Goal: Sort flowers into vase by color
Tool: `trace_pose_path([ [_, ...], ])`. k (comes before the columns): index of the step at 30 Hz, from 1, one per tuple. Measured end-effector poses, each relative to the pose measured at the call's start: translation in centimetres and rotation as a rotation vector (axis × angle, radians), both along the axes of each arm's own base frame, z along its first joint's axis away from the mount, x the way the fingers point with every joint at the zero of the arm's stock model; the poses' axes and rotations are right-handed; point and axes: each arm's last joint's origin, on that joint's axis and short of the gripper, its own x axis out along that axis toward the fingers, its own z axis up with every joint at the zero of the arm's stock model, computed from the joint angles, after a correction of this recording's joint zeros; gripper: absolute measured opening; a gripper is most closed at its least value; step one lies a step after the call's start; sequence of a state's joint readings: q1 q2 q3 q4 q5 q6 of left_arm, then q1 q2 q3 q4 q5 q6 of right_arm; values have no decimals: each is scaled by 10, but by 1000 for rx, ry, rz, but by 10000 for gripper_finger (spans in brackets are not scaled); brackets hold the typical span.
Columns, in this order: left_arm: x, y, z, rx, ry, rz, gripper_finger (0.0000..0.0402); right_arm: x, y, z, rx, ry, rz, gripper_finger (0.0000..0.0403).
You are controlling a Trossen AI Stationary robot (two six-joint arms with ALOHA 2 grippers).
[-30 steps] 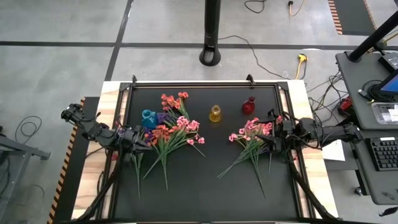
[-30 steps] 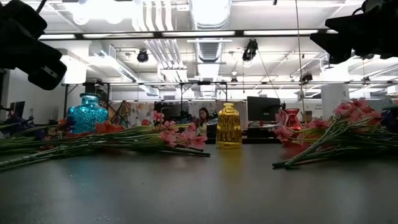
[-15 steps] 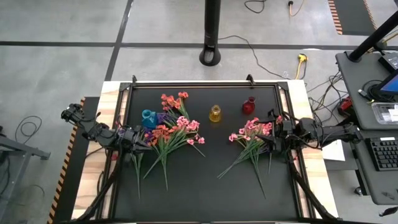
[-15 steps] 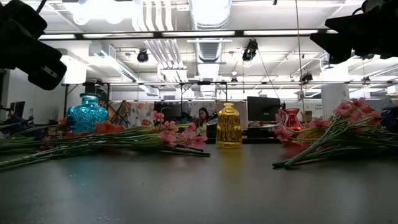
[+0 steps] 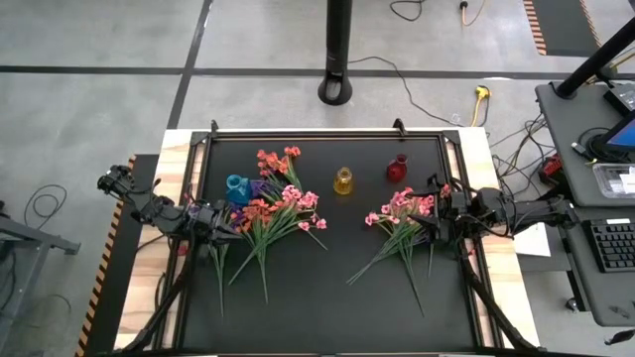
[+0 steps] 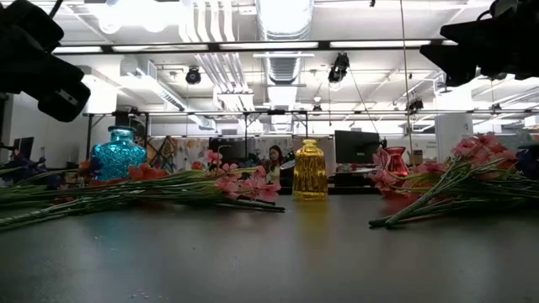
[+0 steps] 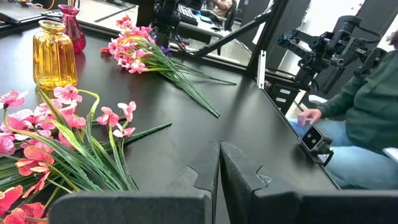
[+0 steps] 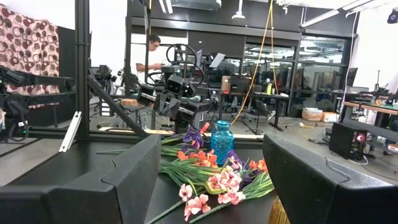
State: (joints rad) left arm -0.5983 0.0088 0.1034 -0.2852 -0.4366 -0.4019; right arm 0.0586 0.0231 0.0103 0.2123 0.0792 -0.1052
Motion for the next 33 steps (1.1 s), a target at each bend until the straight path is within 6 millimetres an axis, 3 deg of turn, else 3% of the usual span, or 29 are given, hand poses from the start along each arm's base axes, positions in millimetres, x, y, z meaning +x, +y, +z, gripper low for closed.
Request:
trace_pose_path([
  [13,0,0,0,5,-2,0,0,0,0,0,0,0,0,274],
  [20,6,3,13,-165,-322,246,0,0,0,0,0,-1,0,274],
  [25,8,2,20,-289,-369,255,0,0,0,1,1,-5,-1,274],
  [33,13,-1,37,-278,-489,264,0,0,0,1,12,-10,2,274],
])
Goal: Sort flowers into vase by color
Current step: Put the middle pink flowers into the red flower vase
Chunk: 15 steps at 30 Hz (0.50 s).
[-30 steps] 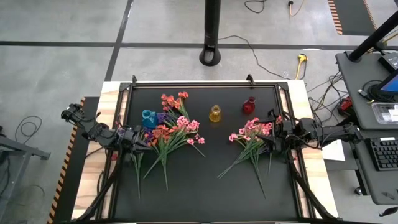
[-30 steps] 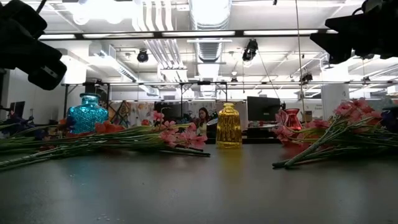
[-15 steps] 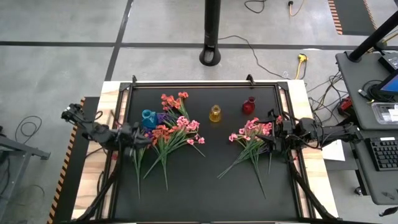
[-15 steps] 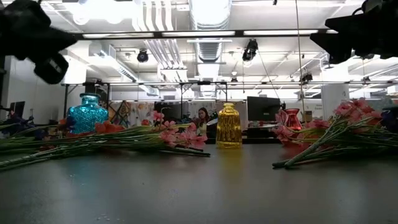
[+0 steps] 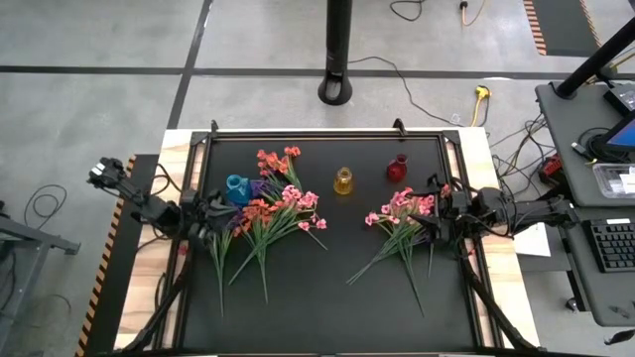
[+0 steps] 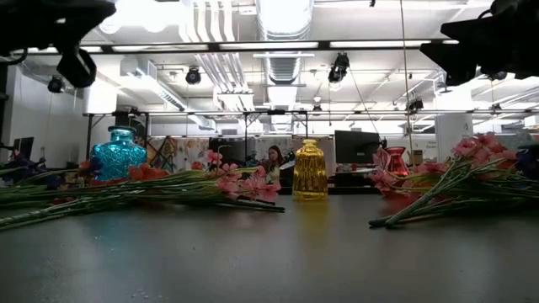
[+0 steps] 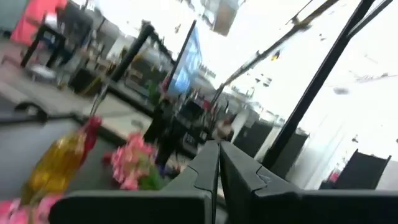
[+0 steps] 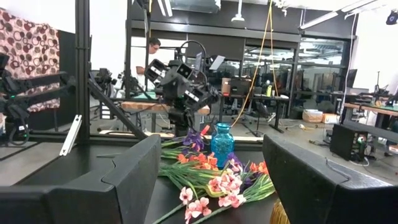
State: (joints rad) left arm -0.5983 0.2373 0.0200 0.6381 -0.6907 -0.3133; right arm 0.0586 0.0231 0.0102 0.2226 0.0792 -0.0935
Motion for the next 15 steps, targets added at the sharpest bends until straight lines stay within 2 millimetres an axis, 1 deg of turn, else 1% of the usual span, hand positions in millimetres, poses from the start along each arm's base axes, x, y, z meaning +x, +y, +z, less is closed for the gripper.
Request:
trace_pose_path([
  [3,3,-3,2,55,-16,1,0,0,0,0,83,-2,18,274],
  [6,10,-8,-2,112,15,-22,0,0,0,1,295,-19,64,274],
  [9,15,-11,-2,122,11,-12,0,-1,0,3,435,-46,99,274],
  [12,16,-12,4,105,-53,7,0,0,0,3,570,-42,133,274],
  [15,16,-12,11,72,-143,27,0,4,1,2,641,0,152,274],
])
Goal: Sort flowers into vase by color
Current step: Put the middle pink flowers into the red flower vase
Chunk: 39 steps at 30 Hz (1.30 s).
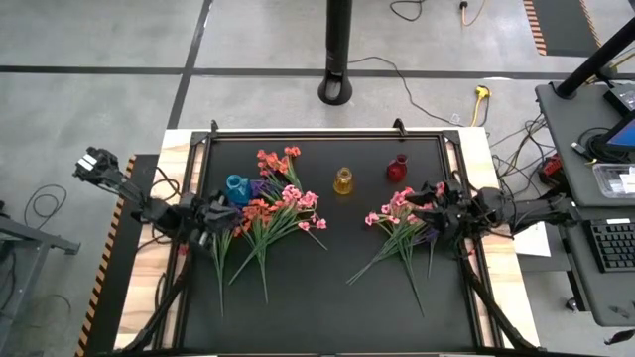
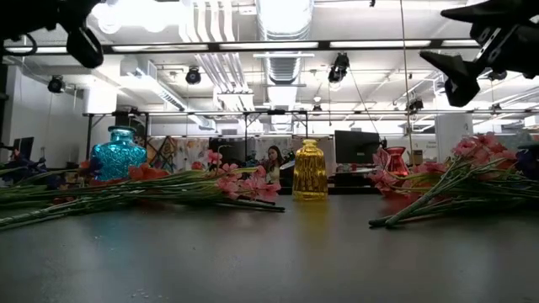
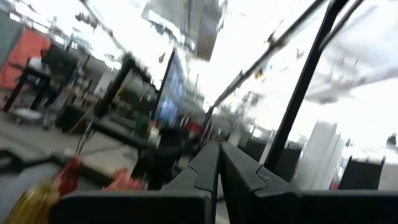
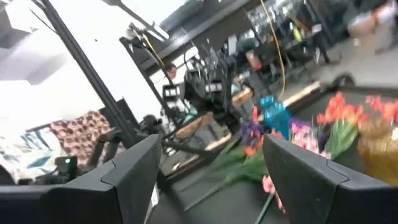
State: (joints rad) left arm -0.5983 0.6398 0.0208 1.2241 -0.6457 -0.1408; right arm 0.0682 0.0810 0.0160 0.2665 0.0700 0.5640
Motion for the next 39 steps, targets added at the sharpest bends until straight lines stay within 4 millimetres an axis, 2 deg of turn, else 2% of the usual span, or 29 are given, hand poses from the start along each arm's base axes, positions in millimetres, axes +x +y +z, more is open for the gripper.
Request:
trace_pose_path([
  [6,-2,1,6,19,-68,43,0,14,1,6,35,127,1,274],
  [11,-2,1,6,97,-57,88,0,37,3,3,-2,344,-5,274],
  [19,-3,2,7,148,-61,123,0,58,4,3,45,600,-13,274],
  [23,-2,2,8,159,-61,131,0,67,5,11,50,705,-16,274],
  [26,5,-1,16,176,-41,140,0,73,6,16,43,799,-18,274],
  [31,34,-16,41,284,107,167,0,90,7,34,44,785,-15,274],
  [35,61,-24,61,369,391,309,0,104,9,52,69,750,37,274],
  [39,83,-27,78,413,648,382,0,114,10,61,110,779,35,274],
])
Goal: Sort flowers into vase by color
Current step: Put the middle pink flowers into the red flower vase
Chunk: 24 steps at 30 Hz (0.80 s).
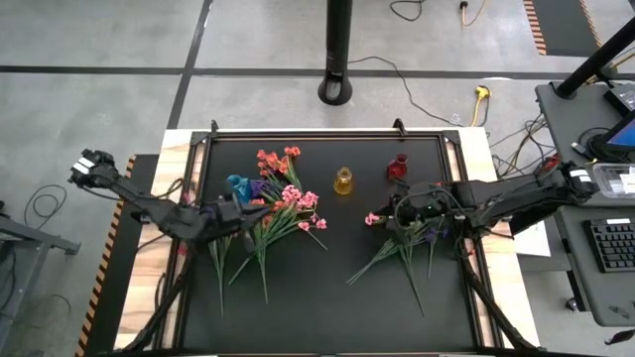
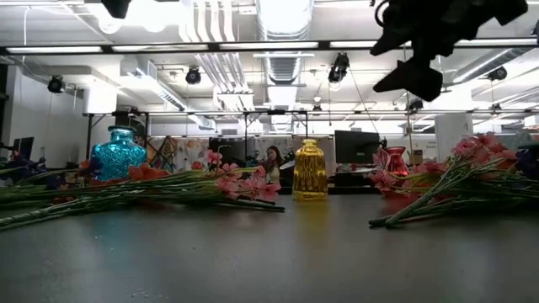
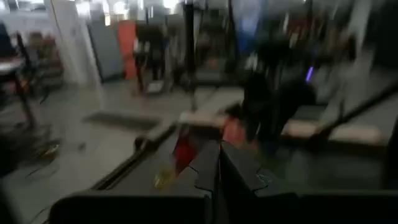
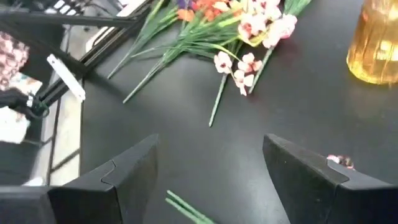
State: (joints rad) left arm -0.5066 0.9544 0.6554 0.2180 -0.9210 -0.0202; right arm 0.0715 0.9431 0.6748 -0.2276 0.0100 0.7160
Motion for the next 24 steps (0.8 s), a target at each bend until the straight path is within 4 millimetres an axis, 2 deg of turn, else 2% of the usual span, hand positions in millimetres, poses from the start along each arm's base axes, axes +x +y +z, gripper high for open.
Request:
trace_pose_path([
  [3,12,2,20,-41,69,106,0,1,-1,0,110,134,-118,274],
  [6,22,4,34,-31,162,161,0,-3,4,-15,196,327,-213,274],
  [11,36,-1,48,28,287,178,0,-12,28,-33,361,562,-317,274],
  [14,46,-6,40,42,345,186,0,-14,46,-34,473,590,-367,273],
  [18,55,-10,22,109,473,195,0,-14,63,-25,572,636,-390,266],
  [22,57,-11,2,199,639,193,0,0,68,-2,477,601,-170,255],
  [24,59,-12,-5,234,700,182,0,7,66,7,327,616,-59,248],
])
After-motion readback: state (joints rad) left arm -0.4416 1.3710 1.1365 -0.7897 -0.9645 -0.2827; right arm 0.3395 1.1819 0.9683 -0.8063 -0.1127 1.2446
